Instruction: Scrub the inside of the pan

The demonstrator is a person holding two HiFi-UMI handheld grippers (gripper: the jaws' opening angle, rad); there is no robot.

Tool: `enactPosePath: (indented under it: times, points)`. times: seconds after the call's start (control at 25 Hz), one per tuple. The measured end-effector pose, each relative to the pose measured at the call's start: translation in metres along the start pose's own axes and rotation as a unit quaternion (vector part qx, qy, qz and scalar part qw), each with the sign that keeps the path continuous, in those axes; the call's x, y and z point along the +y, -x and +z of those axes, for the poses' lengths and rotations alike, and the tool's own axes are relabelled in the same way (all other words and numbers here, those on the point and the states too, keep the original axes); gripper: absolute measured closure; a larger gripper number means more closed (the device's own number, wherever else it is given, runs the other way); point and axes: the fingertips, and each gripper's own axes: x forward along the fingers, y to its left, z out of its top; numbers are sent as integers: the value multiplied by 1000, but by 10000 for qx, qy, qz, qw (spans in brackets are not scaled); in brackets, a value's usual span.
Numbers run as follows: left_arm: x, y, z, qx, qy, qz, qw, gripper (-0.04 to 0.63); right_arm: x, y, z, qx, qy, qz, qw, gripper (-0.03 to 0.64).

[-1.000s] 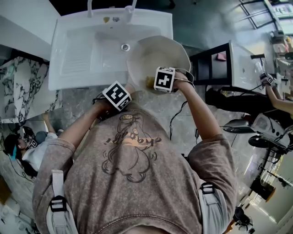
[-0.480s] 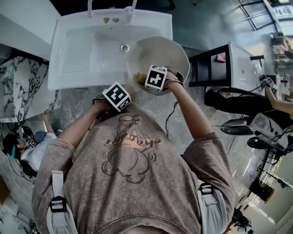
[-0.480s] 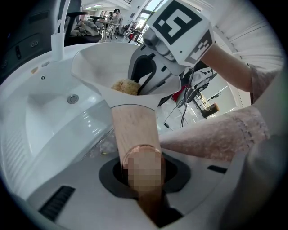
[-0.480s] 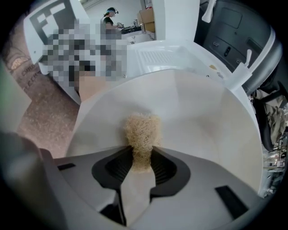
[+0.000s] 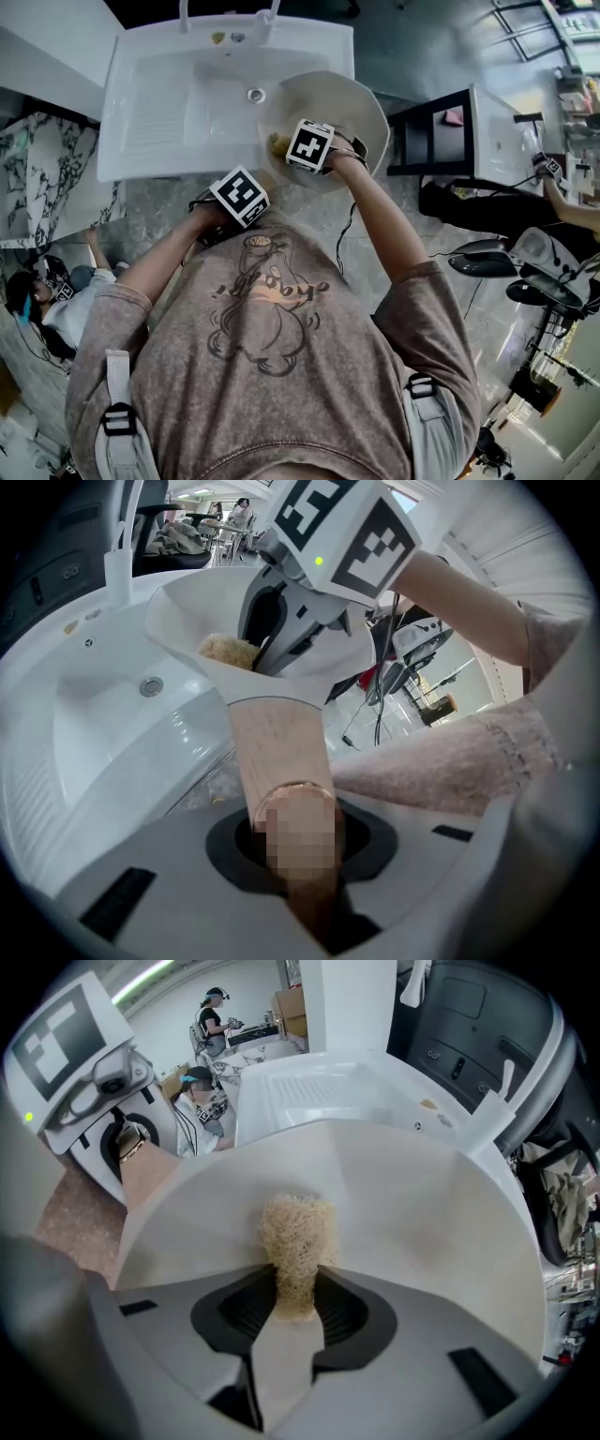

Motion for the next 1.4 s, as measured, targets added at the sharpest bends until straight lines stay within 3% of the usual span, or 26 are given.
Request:
enactPosePath:
  times: [0.2,0.48,0.64,0.8,1.28,1.4]
  points:
    - [0,-1,0,2,-2,-11,10000,512,-14,1,8,-196,-244,-131,9994,477]
    - [0,-2,0,-9,32,-33,10000,512,-39,2,-3,160,-528,-552,9969,477]
    - [0,-3,1,-24,44,-45,10000,512,-53,-2,11,-178,-500,-582,9969,476]
    - [1,-2,3,-33,67,-57,10000,512,-66,4,-4,172,-657,-804,9944,477]
    - [3,-4,8,-49,88,-81,9999,512,-104,7,-19,288,-741,-1296,9884,477]
    - [3,-4,8,-52,103,-91,9999,514,-111,4,-14,40,-654,-1282,9896,477]
